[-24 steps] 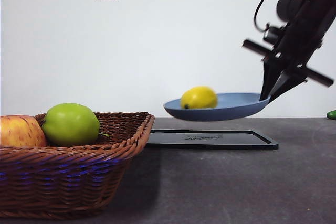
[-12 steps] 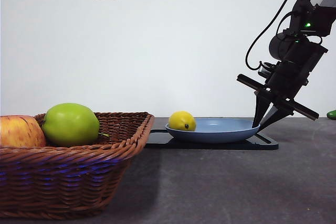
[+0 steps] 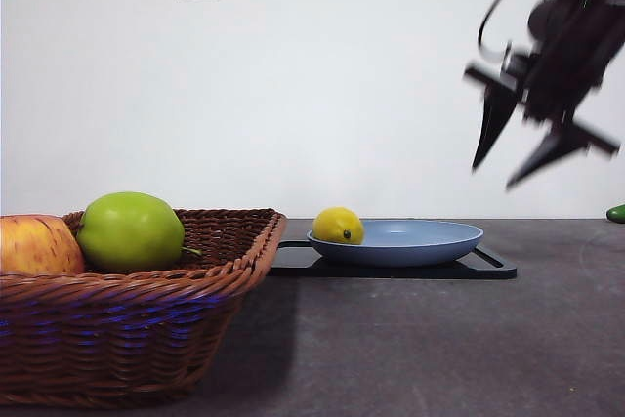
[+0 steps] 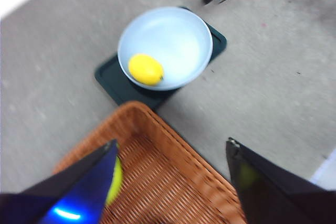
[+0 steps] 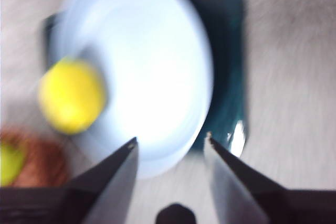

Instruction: Take the lemon from the basket,put the lemon in the plate,hand out the plate

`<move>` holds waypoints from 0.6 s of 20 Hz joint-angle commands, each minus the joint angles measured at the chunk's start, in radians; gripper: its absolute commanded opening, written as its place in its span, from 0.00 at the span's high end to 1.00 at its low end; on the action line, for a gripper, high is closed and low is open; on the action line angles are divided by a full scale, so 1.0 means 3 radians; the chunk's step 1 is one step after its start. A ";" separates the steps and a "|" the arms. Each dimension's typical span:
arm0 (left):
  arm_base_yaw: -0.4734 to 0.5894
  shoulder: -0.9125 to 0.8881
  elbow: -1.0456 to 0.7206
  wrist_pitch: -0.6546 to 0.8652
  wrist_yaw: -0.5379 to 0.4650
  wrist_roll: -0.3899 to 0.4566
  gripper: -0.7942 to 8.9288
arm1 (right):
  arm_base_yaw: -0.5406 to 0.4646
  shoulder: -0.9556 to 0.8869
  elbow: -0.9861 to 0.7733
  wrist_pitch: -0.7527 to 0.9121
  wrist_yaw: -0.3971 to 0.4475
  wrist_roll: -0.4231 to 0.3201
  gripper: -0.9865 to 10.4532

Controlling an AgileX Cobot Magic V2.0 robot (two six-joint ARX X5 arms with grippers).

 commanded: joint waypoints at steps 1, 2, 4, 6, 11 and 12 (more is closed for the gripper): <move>0.0076 0.0070 0.0070 0.0080 -0.0020 0.0304 0.71 | 0.0132 -0.0215 0.0076 -0.0337 -0.0001 -0.0342 0.83; 0.0132 0.0097 0.0069 0.0092 -0.0018 0.0373 0.80 | 0.0193 -0.0369 0.0076 -0.0525 0.0017 -0.0464 0.86; 0.0245 0.0145 0.0067 0.0061 0.0011 0.0446 0.91 | 0.0356 -0.0629 0.0075 -0.0752 0.0083 -0.0636 0.91; 0.0422 0.0170 0.0038 -0.0001 0.0010 0.0593 0.91 | 0.0601 -0.0876 0.0075 -0.0795 0.0577 -0.0622 0.91; 0.1012 0.0023 -0.0429 0.0298 0.0412 0.0613 0.91 | 0.1401 -0.1433 0.0060 -0.0735 0.1788 -0.0443 0.91; 0.1152 -0.0074 -0.0605 0.0467 0.0579 0.0613 0.91 | 0.1574 -0.1537 0.0058 -0.0688 0.1986 -0.0404 0.91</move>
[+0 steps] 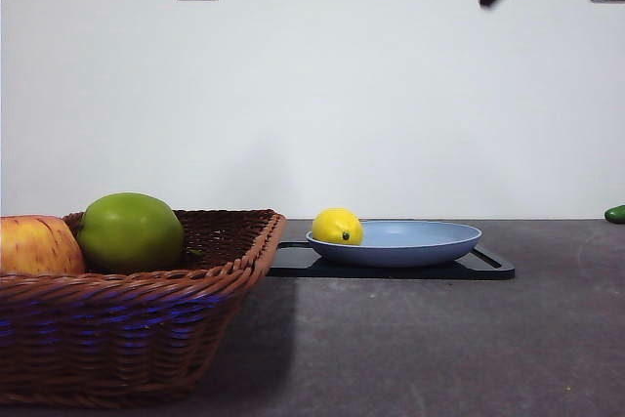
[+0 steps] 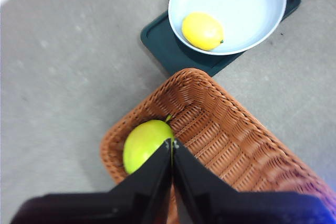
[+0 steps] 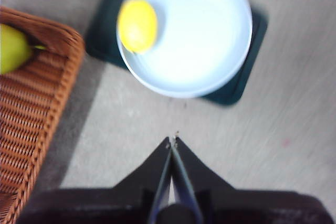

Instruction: Take the lemon from the basket,put the lemon in the plate,hand out the plate

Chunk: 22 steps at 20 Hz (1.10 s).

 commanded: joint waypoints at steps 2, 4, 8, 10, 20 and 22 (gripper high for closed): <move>0.0352 -0.0356 -0.0497 0.0535 0.0484 0.0039 0.91 | 0.0502 -0.0238 0.0046 0.0182 0.0646 0.0114 0.91; 0.0539 -0.0678 -0.0917 0.0867 0.0621 0.0027 0.91 | 0.0771 -0.0395 0.0023 0.0319 0.1030 0.0121 0.91; 0.0779 -0.1397 -0.1591 0.1302 0.0666 -0.0079 0.91 | 0.0997 -0.0755 -0.0341 0.0732 0.1236 0.0092 0.91; 0.0802 -0.1754 -0.1841 0.1441 0.0668 -0.0184 0.91 | 0.1013 -0.0998 -0.0759 0.1096 0.1233 0.0029 0.91; 0.0802 -0.2710 -0.2739 0.1743 0.0689 -0.0833 0.91 | 0.1031 -0.2336 -0.3415 0.3332 0.1202 -0.0010 0.91; 0.0802 -0.2756 -0.2813 0.1783 0.0738 -0.0876 0.91 | 0.1033 -0.2488 -0.3690 0.3558 0.1204 0.0053 0.91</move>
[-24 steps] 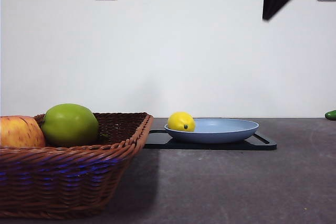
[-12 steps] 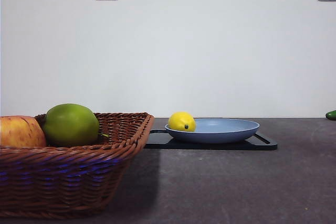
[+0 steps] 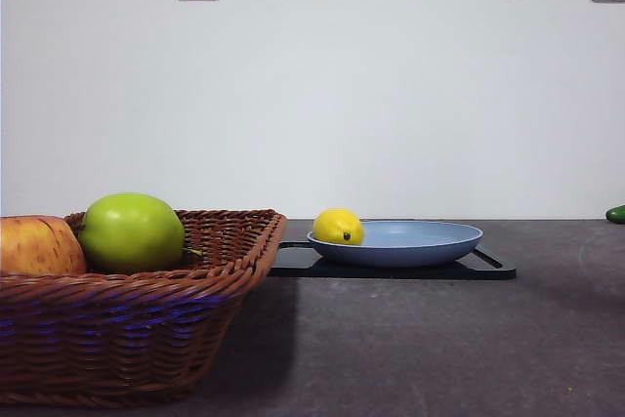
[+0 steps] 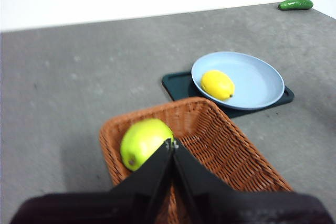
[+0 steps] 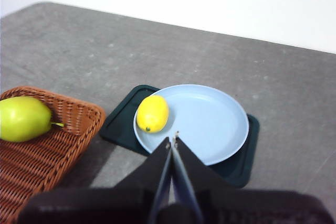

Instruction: Take the lemon from the basket,put the lemon in the plate,hand out the plate

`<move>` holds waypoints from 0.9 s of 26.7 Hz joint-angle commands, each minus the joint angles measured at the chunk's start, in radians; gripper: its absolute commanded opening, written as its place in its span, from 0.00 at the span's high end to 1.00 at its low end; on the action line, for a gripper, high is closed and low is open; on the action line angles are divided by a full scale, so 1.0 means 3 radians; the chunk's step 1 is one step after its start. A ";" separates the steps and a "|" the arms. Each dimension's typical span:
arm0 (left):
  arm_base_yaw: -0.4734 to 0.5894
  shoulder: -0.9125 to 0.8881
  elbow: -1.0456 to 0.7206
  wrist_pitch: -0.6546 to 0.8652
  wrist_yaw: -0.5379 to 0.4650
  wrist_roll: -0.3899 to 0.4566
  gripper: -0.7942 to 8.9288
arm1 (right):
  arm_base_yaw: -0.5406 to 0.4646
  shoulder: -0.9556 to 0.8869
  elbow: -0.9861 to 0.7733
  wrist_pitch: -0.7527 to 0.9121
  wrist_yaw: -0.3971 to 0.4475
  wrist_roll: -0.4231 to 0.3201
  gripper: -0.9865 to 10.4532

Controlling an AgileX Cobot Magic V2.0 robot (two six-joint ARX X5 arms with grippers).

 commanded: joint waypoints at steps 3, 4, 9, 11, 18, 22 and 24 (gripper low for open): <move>-0.0001 -0.0015 -0.0041 0.0158 0.0053 -0.0159 0.91 | 0.0019 -0.0207 -0.0436 0.0365 0.0027 0.0136 0.91; 0.0000 -0.0011 -0.0041 0.0187 0.0056 -0.0159 0.91 | 0.0004 -0.0215 -0.0439 0.0346 0.0032 0.0136 0.91; 0.0000 -0.0009 -0.0041 0.0215 0.0043 -0.0154 0.91 | -0.0010 -0.0220 -0.0439 0.0341 0.0023 0.0134 0.91; 0.0000 -0.0009 -0.0041 0.0215 0.0043 -0.0154 0.91 | -0.0010 -0.0220 -0.0439 0.0341 0.0022 0.0134 0.91; 0.0000 -0.0009 -0.0041 0.0215 0.0045 -0.0154 0.91 | -0.0010 -0.0221 -0.0439 0.0341 0.0022 0.0134 0.91; 0.0028 -0.0132 -0.0041 0.0132 -0.0064 0.0153 0.91 | -0.0010 -0.0221 -0.0439 0.0341 0.0022 0.0134 0.91; 0.0116 -0.0350 -0.0045 0.0028 -0.0238 0.0566 0.91 | -0.0010 -0.0221 -0.0439 0.0340 0.0022 0.0134 0.91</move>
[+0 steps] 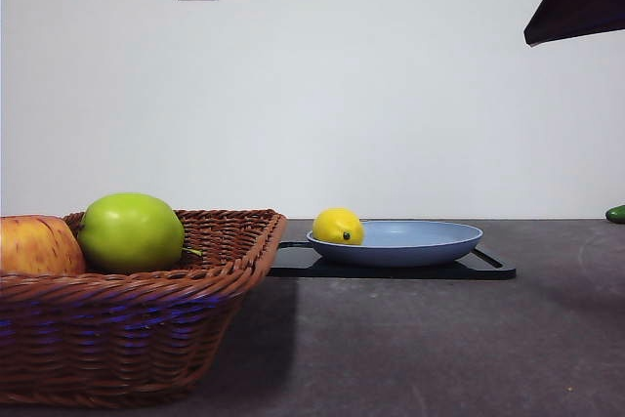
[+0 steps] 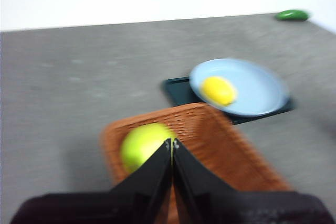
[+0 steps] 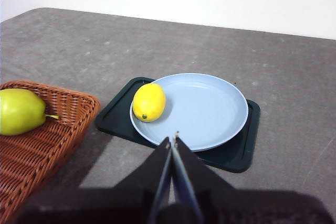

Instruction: Take the lemon from the basket,put the lemon in the plate,hand out the plate

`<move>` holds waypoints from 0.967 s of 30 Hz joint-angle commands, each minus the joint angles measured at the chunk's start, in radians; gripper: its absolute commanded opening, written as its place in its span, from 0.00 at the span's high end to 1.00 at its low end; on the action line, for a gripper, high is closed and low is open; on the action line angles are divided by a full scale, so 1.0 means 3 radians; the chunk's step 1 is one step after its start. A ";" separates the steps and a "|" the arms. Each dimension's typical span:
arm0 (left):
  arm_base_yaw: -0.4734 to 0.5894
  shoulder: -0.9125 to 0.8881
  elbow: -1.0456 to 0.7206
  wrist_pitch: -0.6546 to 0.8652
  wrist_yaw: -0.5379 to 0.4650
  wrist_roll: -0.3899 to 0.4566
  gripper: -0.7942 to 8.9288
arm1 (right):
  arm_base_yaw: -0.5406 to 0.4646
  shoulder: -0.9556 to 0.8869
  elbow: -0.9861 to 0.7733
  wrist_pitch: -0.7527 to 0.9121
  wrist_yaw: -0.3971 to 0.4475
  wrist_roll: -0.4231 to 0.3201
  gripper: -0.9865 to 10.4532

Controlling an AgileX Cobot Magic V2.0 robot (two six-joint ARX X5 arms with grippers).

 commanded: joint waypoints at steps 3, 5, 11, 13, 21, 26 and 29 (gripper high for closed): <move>0.0359 -0.0567 -0.0045 -0.0131 -0.0165 0.0671 0.91 | 0.0024 0.0013 0.0031 0.0033 0.0009 0.0032 0.91; 0.0581 -0.0755 -0.0156 -0.0037 -0.0170 0.0621 0.91 | 0.0024 0.0013 0.0031 0.0033 0.0009 0.0032 0.91; 0.1022 -0.0977 -0.0765 0.0505 -0.0131 0.0622 0.91 | 0.0024 0.0013 0.0031 0.0032 0.0009 0.0032 0.91; 0.1101 -0.1016 -0.0969 0.0614 -0.0134 0.0622 0.91 | 0.0024 0.0013 0.0031 0.0032 0.0010 0.0032 0.91; 0.1253 -0.1203 -0.1581 0.0763 -0.0141 0.0548 0.91 | 0.0024 0.0013 0.0031 0.0032 0.0010 0.0032 0.91; 0.1298 -0.1333 -0.1781 0.0763 -0.0142 0.0482 0.91 | 0.0024 0.0013 0.0031 0.0031 0.0009 0.0032 0.91; 0.1311 -0.1333 -0.1798 0.0771 -0.0136 0.0436 0.91 | 0.0024 0.0013 0.0031 0.0031 0.0009 0.0032 0.91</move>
